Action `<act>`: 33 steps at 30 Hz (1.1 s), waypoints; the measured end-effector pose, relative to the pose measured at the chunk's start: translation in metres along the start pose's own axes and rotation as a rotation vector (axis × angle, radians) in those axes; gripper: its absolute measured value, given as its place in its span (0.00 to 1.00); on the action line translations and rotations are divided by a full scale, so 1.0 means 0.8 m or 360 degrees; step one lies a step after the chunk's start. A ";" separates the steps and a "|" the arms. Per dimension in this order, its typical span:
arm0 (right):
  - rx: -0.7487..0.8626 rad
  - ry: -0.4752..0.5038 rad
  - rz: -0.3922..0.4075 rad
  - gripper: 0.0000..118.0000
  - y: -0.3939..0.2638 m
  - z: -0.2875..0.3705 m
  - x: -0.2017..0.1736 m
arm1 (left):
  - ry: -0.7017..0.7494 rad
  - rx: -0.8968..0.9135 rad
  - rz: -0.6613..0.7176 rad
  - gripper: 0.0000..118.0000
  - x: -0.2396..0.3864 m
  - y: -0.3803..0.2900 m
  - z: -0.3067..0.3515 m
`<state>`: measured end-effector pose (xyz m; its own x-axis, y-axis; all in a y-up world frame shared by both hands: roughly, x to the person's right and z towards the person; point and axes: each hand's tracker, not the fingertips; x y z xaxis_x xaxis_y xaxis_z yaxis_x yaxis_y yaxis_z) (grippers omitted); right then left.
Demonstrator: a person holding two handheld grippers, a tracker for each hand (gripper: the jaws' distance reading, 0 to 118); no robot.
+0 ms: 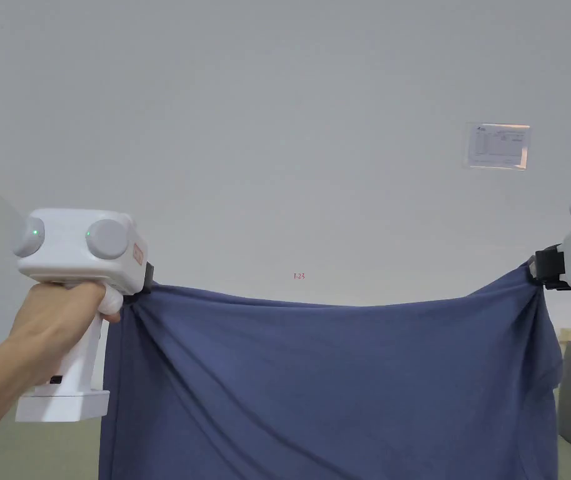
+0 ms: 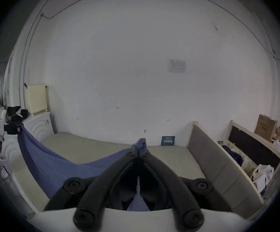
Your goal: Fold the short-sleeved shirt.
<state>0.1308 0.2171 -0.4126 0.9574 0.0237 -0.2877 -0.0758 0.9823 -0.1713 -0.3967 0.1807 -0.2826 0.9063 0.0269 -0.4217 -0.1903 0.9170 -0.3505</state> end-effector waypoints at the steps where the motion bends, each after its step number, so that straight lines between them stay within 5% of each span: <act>1: -0.0002 -0.0002 -0.0010 0.01 0.002 -0.008 -0.001 | 0.0010 0.0020 -0.0015 0.00 0.003 0.005 -0.002; 19: 0.0051 -0.0133 -0.0036 0.01 0.054 -0.194 -0.008 | 0.0250 0.0137 -0.0101 0.00 0.054 0.094 -0.172; 26: 0.0026 -0.0174 0.0003 0.01 0.020 -0.261 -0.026 | 0.0314 0.0120 -0.0086 0.00 0.055 0.059 -0.253; 33: -0.0216 -0.0133 0.0035 0.01 -0.096 -0.293 -0.015 | 0.0283 -0.0073 -0.0210 0.00 0.056 -0.051 -0.321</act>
<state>0.0597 0.0975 -0.6171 0.9745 0.0661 -0.2146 -0.1289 0.9473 -0.2932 -0.4456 0.0425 -0.5019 0.8444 -0.1664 -0.5092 -0.0952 0.8888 -0.4484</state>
